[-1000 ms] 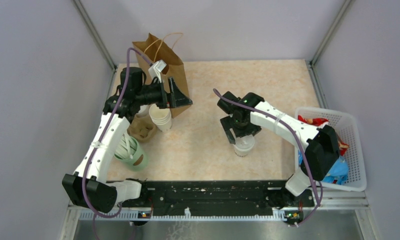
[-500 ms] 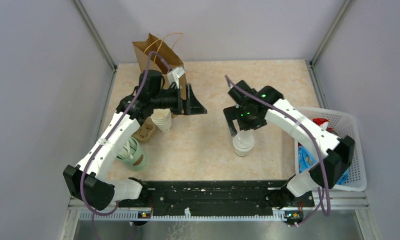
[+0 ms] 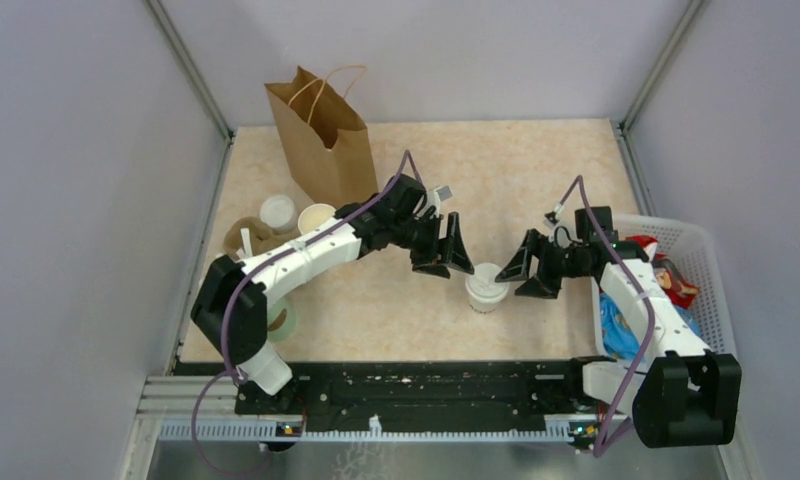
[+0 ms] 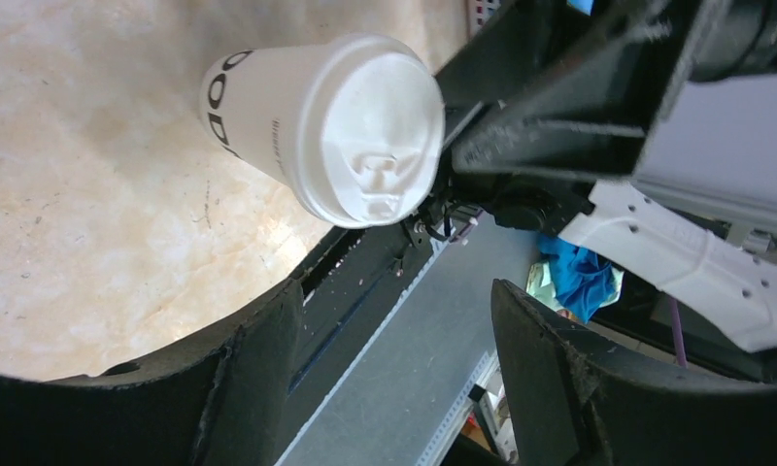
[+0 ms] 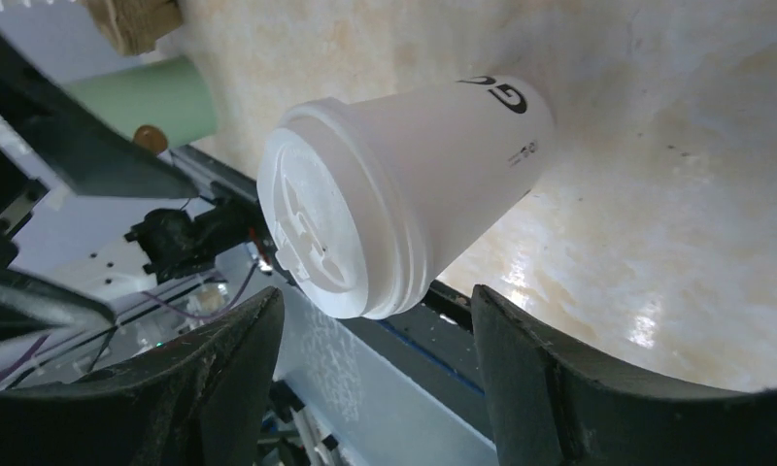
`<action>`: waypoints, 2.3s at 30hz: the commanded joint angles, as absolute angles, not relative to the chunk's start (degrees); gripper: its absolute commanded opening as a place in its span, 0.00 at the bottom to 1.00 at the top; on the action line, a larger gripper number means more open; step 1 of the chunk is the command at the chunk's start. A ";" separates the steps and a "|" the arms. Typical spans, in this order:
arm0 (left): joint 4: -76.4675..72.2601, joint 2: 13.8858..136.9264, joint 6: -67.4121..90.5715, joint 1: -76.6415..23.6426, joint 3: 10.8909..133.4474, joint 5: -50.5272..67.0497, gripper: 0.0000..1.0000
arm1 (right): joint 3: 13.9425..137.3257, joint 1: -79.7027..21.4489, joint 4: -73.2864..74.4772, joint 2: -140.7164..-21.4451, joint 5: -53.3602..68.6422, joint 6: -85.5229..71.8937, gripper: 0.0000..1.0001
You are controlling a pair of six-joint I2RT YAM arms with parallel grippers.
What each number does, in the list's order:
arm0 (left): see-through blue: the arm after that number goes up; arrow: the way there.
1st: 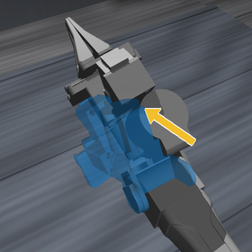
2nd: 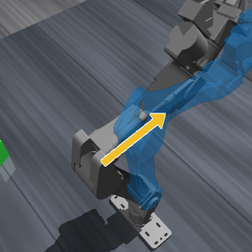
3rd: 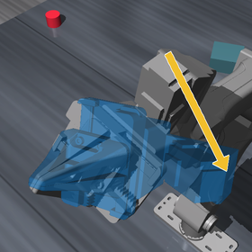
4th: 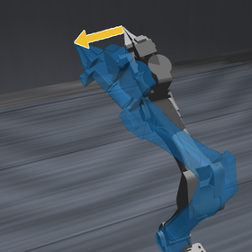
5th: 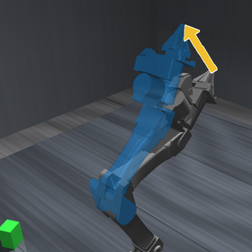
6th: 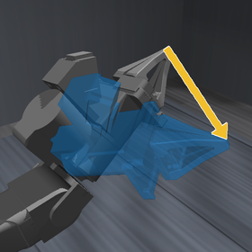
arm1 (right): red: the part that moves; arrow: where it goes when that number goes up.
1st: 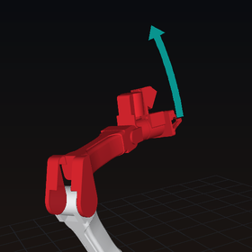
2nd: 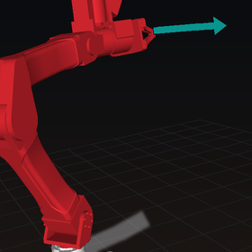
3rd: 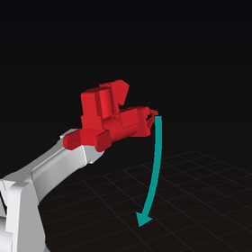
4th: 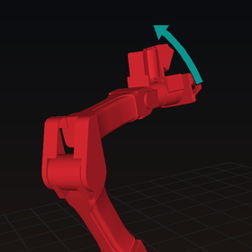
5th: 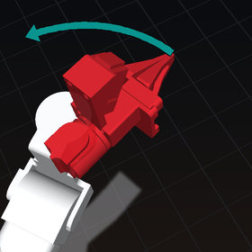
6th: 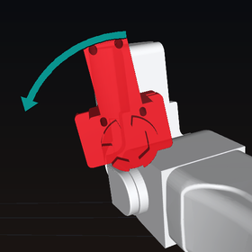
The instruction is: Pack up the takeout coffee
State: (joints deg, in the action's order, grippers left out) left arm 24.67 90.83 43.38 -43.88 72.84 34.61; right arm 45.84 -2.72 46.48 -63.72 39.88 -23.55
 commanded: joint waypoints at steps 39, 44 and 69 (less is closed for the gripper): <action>18.39 103.70 45.18 -43.83 72.77 36.31 0.43 | 34.98 -1.23 24.28 -65.77 49.97 -28.19 0.31; 17.13 101.97 45.51 -42.52 68.50 34.94 0.42 | 34.72 -1.27 21.95 -68.27 50.65 -28.83 0.32; 15.87 100.61 45.19 -40.40 74.04 38.63 0.73 | 42.80 -1.15 23.74 -75.57 55.86 -26.94 0.59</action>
